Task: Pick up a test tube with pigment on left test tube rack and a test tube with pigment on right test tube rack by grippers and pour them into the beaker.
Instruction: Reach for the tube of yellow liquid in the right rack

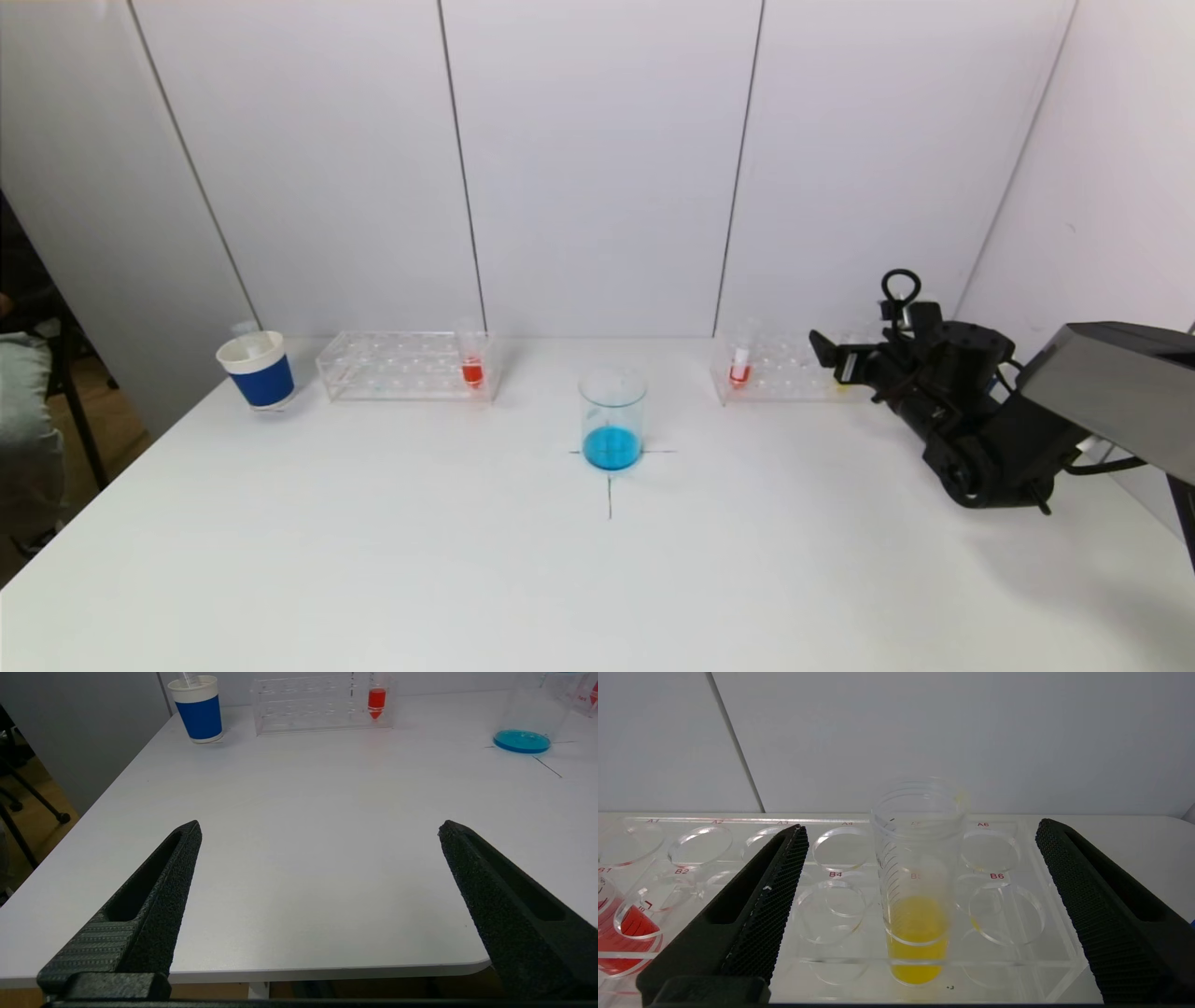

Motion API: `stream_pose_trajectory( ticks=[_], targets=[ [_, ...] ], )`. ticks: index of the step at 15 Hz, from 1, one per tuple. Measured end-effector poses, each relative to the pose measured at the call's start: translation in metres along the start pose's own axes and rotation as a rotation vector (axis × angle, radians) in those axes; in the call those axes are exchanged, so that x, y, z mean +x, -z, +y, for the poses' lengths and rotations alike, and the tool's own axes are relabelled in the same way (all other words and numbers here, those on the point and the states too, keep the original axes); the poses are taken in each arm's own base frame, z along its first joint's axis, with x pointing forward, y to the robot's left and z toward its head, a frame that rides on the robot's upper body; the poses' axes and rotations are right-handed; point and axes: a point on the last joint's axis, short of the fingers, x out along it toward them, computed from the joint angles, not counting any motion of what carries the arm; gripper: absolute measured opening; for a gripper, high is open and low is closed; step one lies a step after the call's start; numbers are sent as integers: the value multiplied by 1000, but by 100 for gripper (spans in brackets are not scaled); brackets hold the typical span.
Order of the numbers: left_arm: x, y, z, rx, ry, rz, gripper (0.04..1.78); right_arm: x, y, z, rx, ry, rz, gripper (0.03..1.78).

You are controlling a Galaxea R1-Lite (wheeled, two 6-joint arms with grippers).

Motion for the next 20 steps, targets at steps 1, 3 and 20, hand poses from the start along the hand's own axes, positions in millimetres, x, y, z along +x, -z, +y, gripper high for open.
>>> stream_pose_trajectory(
  ticks=[1, 3, 20],
  targets=[
    [0, 0, 0, 0, 0, 0, 177, 1, -1, 0, 0, 0, -4, 177],
    [0, 0, 0, 0, 0, 0, 177, 2, -1, 1, 0, -2, -6, 177],
    [0, 0, 0, 0, 1, 0, 177, 8, 0, 2, 0, -4, 1, 174]
  ],
)
